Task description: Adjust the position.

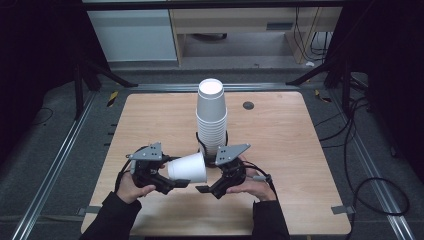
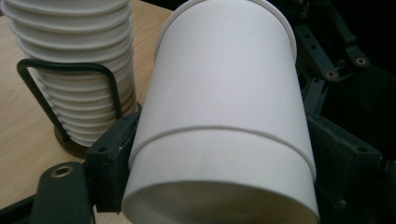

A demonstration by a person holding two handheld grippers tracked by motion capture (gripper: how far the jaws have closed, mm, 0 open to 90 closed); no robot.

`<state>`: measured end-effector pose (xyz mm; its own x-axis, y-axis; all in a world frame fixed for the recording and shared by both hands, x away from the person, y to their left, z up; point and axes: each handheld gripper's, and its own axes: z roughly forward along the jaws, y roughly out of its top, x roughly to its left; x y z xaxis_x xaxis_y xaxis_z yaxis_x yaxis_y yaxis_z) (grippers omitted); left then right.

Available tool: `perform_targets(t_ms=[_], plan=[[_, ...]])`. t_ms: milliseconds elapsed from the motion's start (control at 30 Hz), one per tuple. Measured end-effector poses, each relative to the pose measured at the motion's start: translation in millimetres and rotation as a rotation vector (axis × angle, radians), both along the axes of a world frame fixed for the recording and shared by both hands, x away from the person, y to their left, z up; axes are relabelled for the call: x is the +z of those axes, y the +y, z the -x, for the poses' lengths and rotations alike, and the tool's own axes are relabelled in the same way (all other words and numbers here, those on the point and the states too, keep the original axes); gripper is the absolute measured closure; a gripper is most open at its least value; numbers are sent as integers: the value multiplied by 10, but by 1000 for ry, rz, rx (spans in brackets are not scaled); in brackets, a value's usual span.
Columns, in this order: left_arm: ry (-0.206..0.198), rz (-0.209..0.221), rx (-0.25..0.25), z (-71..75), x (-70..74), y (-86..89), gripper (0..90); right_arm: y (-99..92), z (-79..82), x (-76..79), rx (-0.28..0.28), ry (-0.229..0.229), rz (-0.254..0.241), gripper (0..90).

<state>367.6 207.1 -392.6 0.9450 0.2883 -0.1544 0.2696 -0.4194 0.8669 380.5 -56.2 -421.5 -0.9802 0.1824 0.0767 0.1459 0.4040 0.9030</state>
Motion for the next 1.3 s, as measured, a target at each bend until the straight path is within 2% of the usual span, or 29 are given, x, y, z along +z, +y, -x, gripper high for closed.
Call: perform_targets(t_ms=[200,400,633,867,1300], plan=[[-4,-10,-3,9,-4,-16,195,12,6,-4,10,0,4,40],[-11,-12,16,-4,3,18,197,-10,8,-2,0,-5,10,41],[-8,18,-2,0,30,58,197,-66,-19,27,-25,-5,-11,42],[-9,5,-43,39,18,-37,198,0,-6,18,11,6,-12,39],[8,-20,-75,45,-19,-82,199,84,-6,-27,64,18,11,52]])
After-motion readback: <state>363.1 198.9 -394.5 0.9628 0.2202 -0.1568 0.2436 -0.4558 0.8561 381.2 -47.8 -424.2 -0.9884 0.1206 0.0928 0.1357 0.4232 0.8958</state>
